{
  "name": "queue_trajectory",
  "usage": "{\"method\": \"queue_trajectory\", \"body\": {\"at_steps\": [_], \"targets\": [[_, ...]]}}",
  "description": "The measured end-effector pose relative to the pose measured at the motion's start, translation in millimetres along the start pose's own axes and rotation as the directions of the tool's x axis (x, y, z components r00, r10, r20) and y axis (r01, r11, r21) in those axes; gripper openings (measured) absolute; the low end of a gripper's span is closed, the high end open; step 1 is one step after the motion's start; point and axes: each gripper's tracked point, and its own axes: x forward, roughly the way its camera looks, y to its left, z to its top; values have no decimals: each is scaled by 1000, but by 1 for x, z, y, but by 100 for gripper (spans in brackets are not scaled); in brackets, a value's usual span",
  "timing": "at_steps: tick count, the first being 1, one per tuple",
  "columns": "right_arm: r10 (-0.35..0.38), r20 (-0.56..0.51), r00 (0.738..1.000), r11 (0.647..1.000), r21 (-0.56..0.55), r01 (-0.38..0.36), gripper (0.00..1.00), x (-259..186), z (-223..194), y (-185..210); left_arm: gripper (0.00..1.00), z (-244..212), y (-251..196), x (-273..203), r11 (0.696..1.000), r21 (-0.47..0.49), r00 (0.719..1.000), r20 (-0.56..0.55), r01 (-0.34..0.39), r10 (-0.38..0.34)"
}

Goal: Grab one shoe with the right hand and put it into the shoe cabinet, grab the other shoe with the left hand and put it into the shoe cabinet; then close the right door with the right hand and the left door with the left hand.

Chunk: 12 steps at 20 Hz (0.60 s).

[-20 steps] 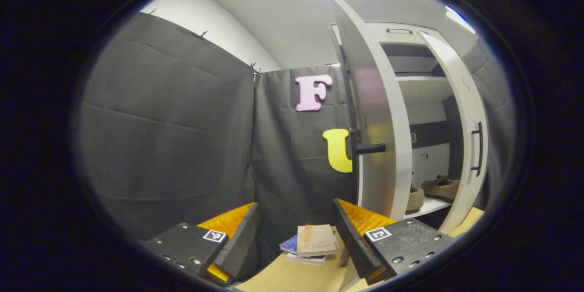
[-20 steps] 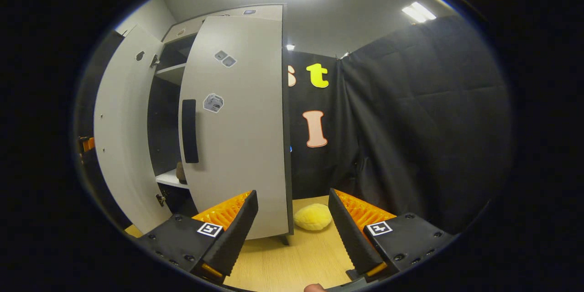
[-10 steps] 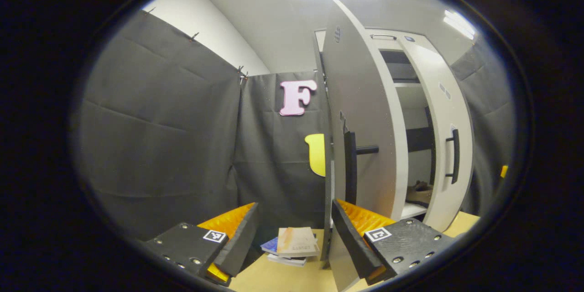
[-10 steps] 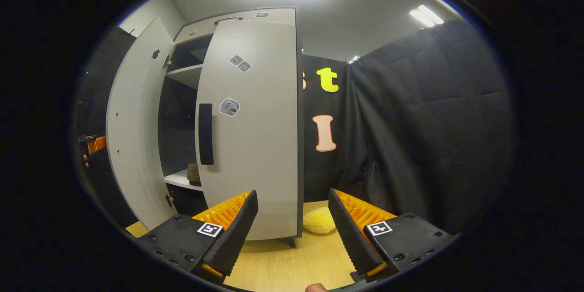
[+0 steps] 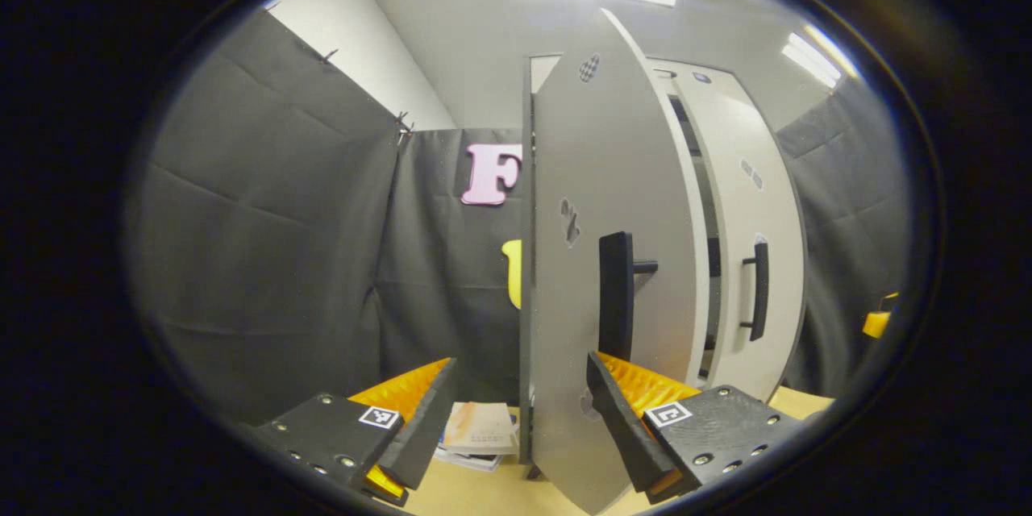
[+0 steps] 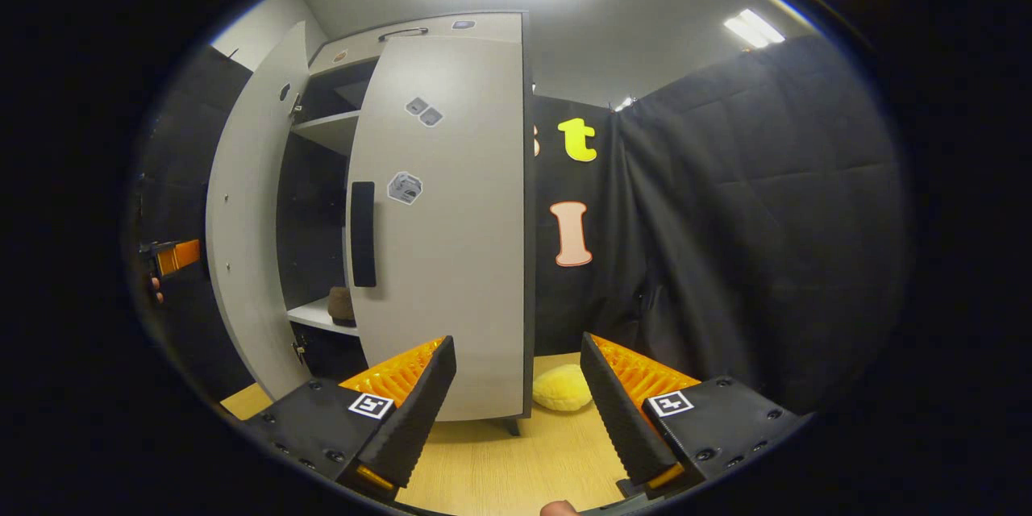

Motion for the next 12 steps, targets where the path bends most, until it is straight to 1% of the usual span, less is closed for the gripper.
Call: {"method": "queue_trajectory", "body": {"at_steps": [1, 2, 4, 5, 6, 7, 10, 12], "targets": [[-3, -1, 1000, 1000, 4, 3, 94, 1, -1, -1, 100, -1, -8, 3, 1000, -3, 1000, 1, 18, -18], [-5, -2, 1000, 1000, 7, 5, 98, 1, -1, -2, 100, -1, -19, 8, 999, -8, 999, -2, 38, -38], [-13, -1, 1000, 1000, 7, 13, 98, 1, -2, -6, 100, -3, -40, 18, 998, -15, 998, -12, 67, -67], [-15, -3, 1000, 1000, 5, 15, 94, 0, -2, -9, 100, -3, -47, 25, 997, -14, 997, -15, 78, -78], [-16, -6, 1000, 1000, 5, 16, 99, -1, -3, -12, 100, -3, -56, 33, 996, -13, 996, -19, 86, -86], [-15, -8, 1000, 1000, 5, 15, 98, -2, -4, -13, 100, -4, -64, 41, 995, -14, 995, -25, 94, -94], [-7, -6, 1000, 1000, 10, 7, 98, 0, -6, -13, 100, -3, -78, 62, 995, -3, 994, -41, 98, -98], [11, 4, 1000, 1000, 18, -11, 98, 0, -4, -8, 100, -5, -80, 59, 996, 7, 995, -37, 93, -93]]}}
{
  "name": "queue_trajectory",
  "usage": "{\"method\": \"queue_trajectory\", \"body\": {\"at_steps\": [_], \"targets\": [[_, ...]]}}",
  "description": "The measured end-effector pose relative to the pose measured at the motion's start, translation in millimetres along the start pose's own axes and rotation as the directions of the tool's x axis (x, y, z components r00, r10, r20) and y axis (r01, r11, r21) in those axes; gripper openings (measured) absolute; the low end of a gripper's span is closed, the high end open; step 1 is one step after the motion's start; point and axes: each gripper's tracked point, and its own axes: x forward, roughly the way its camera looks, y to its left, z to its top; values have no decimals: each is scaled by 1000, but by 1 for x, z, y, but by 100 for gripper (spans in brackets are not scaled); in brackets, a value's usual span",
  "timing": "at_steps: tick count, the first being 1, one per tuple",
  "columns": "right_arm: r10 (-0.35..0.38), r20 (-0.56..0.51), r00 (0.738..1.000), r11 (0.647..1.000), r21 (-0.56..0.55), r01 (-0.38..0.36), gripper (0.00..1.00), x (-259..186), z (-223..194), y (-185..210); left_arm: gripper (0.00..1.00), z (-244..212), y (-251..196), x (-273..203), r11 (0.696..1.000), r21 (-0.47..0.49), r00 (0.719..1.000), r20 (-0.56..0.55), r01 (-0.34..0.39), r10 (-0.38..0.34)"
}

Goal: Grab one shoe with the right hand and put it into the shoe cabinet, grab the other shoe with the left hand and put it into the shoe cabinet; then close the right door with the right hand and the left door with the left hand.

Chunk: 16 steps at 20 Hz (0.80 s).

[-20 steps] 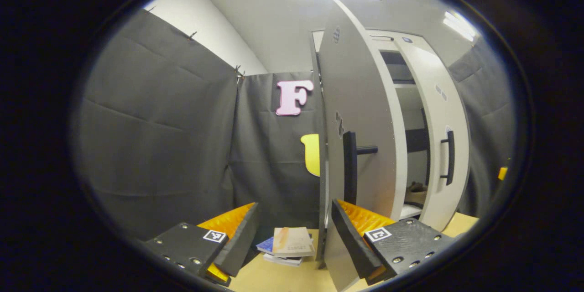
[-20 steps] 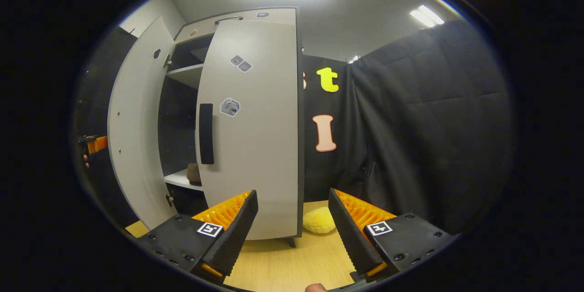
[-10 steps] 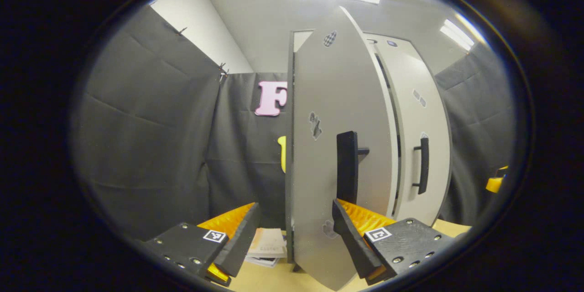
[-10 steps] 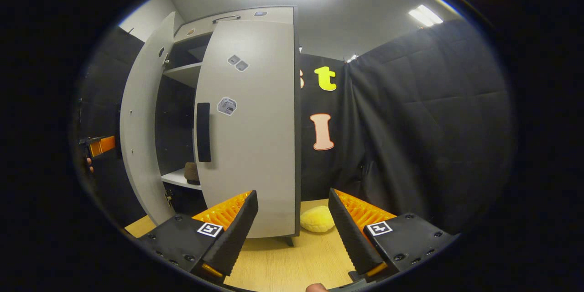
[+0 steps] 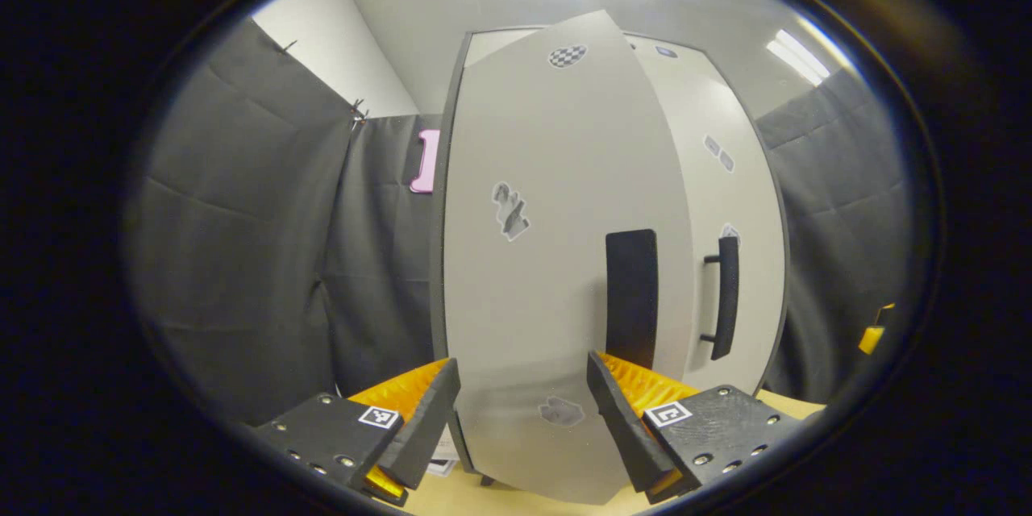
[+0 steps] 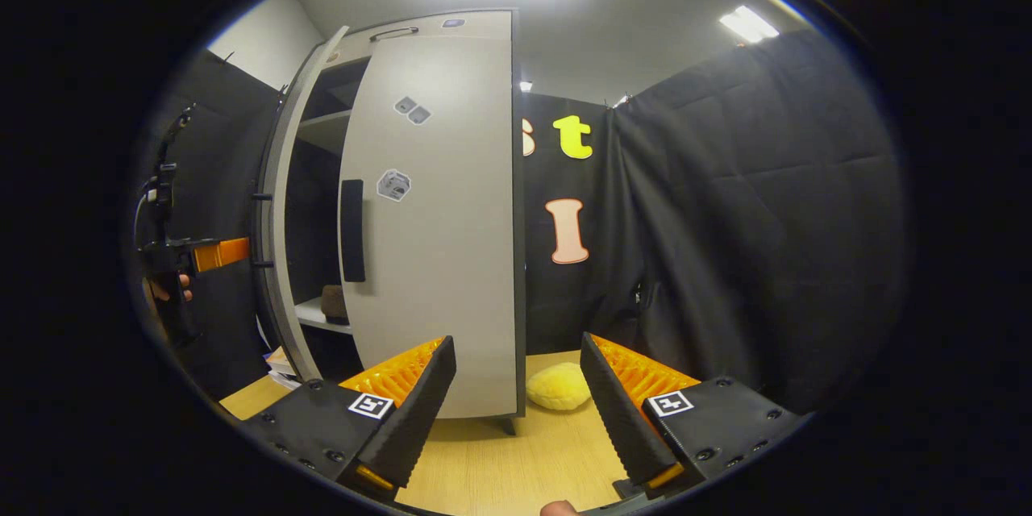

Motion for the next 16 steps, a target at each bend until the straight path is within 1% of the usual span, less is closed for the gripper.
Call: {"method": "queue_trajectory", "body": {"at_steps": [3, 6, 10, 16], "targets": [[29, 15, 999, 1000, -2, -29, 99, 0, 6, 9, 100, -4, 3, -3, 1000, -9, 1000, -6, -2, 1], [57, 31, 998, 998, 4, -58, 98, -5, 14, 20, 100, 3, 9, -17, 1000, 11, 1000, 2, -8, 8], [93, 56, 994, 995, 18, -94, 98, -21, 26, 36, 100, 6, 27, -65, 999, 39, 1000, 2, -16, 16], [134, 92, 987, 991, 13, -136, 98, -56, 38, 59, 100, -2, 55, -133, 998, 54, 999, -18, -44, 45]]}}
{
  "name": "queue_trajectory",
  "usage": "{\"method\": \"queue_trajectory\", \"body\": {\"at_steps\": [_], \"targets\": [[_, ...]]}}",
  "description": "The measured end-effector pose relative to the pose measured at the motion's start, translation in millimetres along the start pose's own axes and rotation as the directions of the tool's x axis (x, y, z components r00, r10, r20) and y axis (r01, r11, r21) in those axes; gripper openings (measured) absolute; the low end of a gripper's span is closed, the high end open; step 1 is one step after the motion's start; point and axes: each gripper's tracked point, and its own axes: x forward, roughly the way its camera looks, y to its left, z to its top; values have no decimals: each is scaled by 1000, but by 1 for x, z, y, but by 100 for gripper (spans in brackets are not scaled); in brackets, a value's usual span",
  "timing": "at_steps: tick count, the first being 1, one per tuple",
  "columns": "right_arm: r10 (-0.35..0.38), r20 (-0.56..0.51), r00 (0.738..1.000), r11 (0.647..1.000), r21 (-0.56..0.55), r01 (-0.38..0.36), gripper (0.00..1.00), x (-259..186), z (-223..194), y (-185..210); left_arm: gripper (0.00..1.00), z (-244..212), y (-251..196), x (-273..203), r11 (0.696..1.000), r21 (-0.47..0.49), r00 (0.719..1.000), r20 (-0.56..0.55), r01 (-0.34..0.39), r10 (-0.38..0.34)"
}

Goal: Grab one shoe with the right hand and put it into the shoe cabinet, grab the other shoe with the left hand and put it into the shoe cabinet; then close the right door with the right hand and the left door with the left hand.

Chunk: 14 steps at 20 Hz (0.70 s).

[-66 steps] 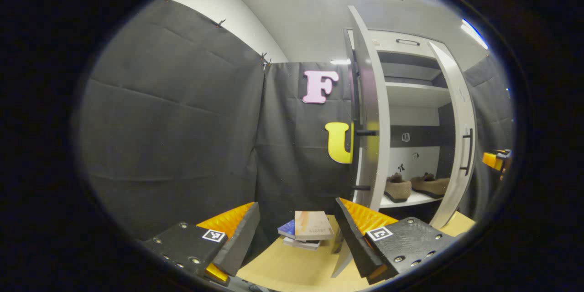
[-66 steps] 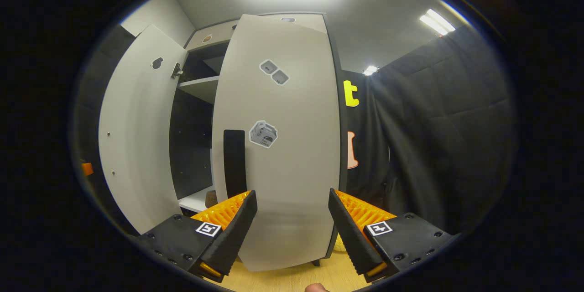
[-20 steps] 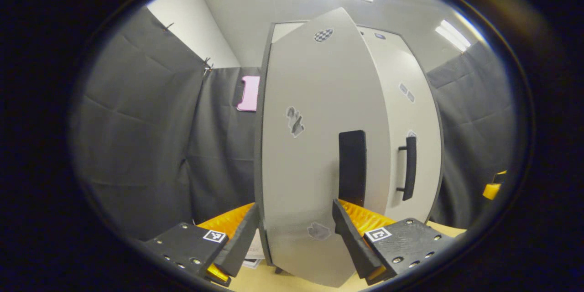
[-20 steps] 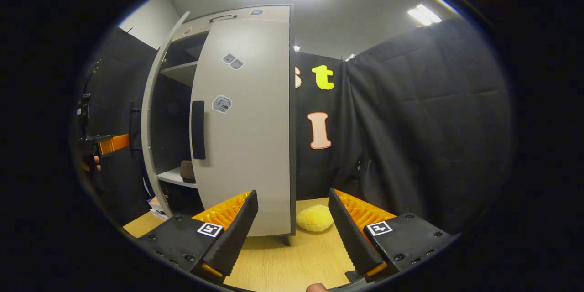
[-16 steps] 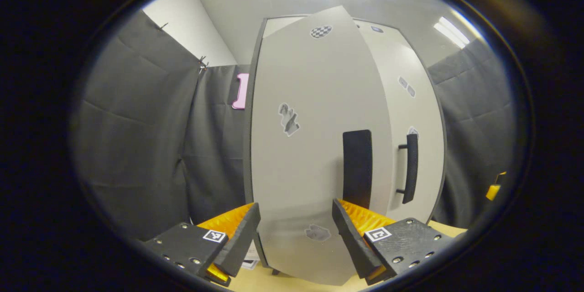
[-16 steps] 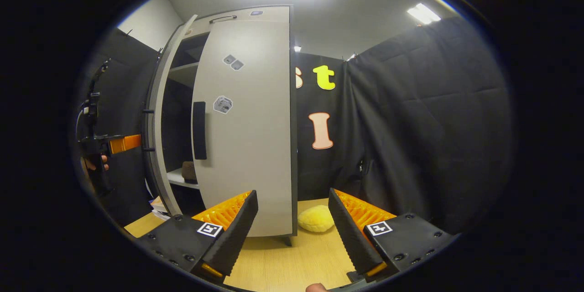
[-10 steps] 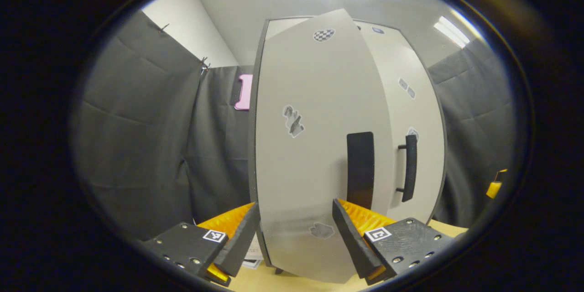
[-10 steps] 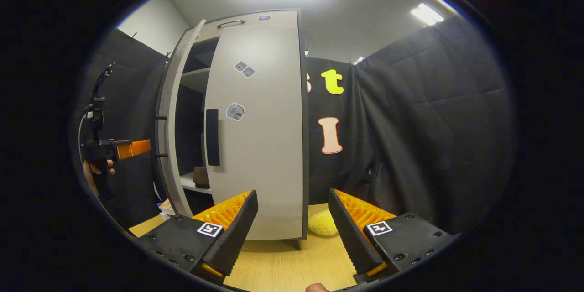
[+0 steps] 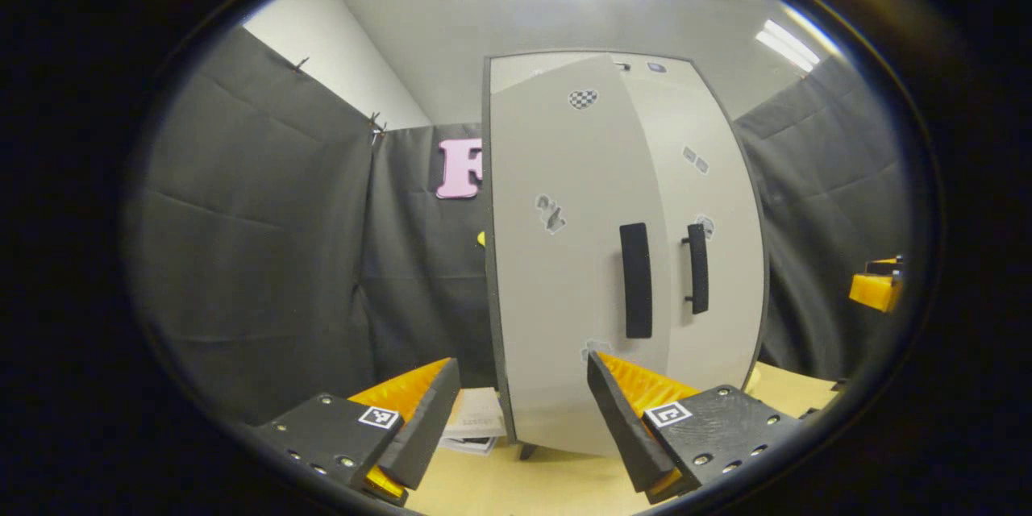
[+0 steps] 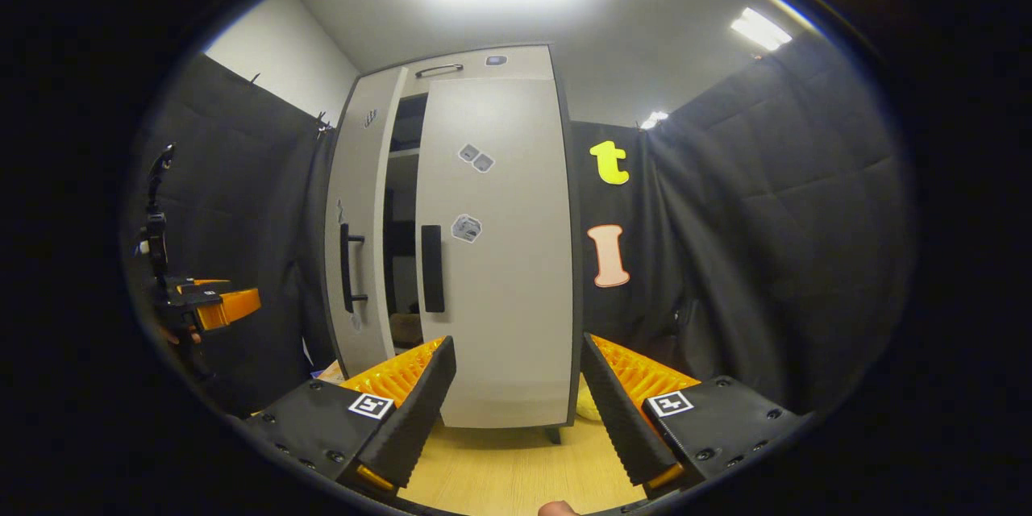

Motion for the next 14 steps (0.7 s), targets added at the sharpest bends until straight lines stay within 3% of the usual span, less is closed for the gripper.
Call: {"method": "queue_trajectory", "body": {"at_steps": [4, 5, 6, 11, 13, 14], "targets": [[13, 9, 1000, 1000, 5, -13, 98, -15, 2, 12, 100, 0, 14, -35, 1000, 8, 1000, -3, -10, 10], [14, 9, 1000, 1000, 4, -14, 94, -18, 2, 14, 100, -1, 17, -41, 1000, 9, 1000, -5, -11, 11], [13, 7, 1000, 1000, 3, -13, 99, -20, 0, 15, 100, -3, 19, -46, 1000, 8, 1000, -8, -14, 14], [6, -8, 1000, 1000, 1, -6, 99, -33, -9, 18, 100, -16, 23, -68, 1000, 3, 999, -29, -18, 18], [-2, 2, 1000, 1000, 6, 2, 94, -37, -9, 16, 100, -21, 23, -74, 1000, 0, 999, -40, -22, 22], [-6, 6, 1000, 1000, 7, 6, 99, -38, -9, 16, 100, -22, 23, -77, 1000, -6, 999, -42, -22, 22]]}}
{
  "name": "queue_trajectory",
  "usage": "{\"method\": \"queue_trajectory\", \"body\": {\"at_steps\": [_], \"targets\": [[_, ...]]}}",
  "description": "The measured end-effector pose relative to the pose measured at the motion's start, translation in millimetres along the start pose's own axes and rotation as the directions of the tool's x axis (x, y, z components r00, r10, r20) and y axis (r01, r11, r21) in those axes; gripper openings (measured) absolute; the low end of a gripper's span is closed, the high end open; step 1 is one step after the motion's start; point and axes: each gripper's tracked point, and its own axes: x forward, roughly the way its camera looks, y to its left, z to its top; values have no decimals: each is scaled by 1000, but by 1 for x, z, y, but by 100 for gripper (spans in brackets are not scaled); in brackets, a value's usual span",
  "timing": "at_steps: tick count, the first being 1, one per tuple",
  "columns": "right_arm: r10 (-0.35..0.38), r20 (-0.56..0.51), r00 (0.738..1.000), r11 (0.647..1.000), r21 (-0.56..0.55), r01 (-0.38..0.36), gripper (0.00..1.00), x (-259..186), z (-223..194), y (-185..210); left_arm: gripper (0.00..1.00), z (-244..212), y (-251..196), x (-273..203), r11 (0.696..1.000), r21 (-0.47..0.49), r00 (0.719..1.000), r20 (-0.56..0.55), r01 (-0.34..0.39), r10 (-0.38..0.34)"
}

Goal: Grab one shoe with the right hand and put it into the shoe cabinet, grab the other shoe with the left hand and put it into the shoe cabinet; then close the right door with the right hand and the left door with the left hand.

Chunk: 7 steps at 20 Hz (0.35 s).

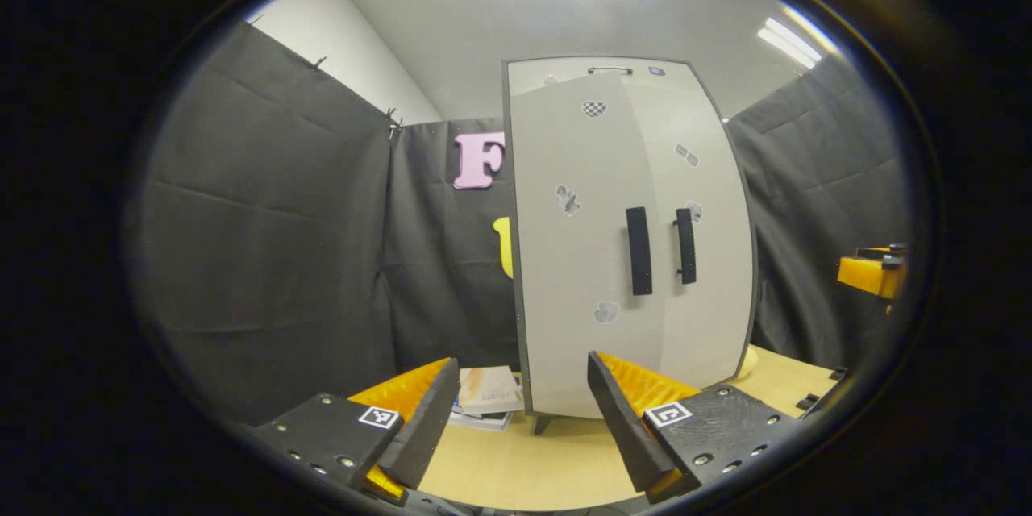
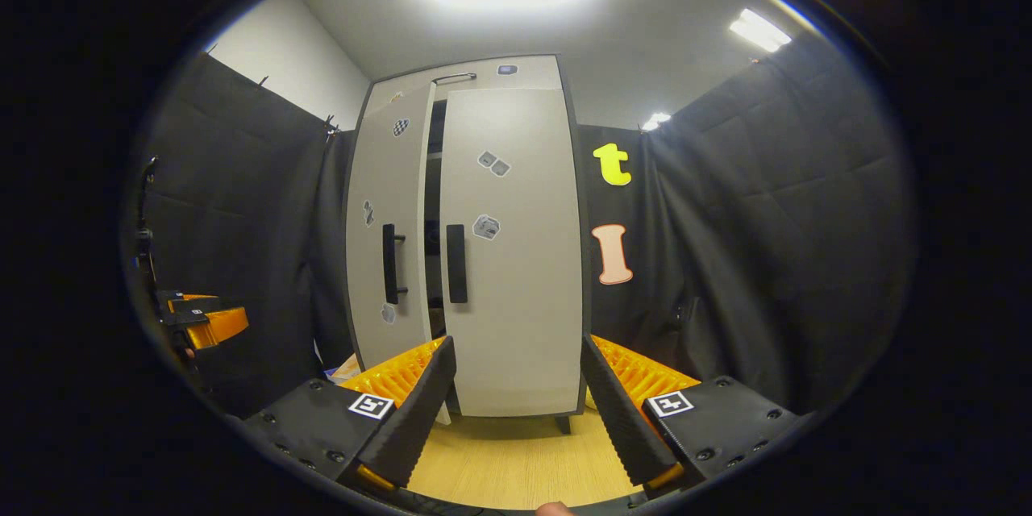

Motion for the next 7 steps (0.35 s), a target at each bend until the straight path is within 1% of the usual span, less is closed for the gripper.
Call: {"method": "queue_trajectory", "body": {"at_steps": [3, 4, 7], "targets": [[-8, 14, 1000, 1000, 5, 8, 98, -1, 5, -2, 100, 0, 0, -1, 1000, -7, 1000, -1, 3, -3], [-10, 13, 1000, 1000, 6, 10, 98, -1, 5, -3, 94, 2, 0, -2, 1000, -7, 1000, 1, 3, -3], [-7, 11, 1000, 1000, 3, 7, 99, -1, 5, -1, 94, 4, 0, -3, 1000, -11, 1000, 8, 3, -3]]}}
